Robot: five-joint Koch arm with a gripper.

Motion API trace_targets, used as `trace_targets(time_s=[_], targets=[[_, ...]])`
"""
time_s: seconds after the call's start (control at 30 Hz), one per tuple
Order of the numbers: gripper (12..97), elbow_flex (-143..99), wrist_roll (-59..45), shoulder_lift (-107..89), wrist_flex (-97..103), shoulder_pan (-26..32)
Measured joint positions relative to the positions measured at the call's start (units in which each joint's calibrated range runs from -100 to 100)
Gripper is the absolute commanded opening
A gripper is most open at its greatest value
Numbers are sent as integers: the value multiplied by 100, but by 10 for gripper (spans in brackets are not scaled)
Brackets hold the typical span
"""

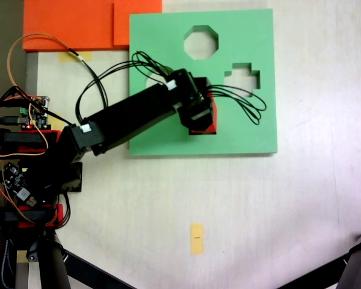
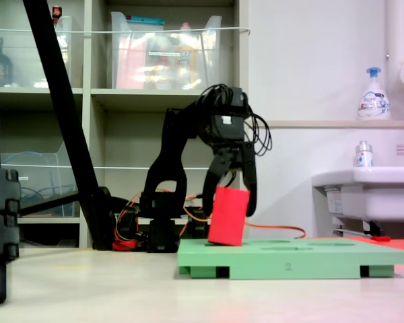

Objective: Put the square block into the corresponding hole

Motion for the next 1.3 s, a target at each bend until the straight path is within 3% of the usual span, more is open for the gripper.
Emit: trace_targets(time_s=[0.67, 1.3], targets=[[249, -10, 0, -793, 0, -24], [250, -10, 0, 137, -49, 0]])
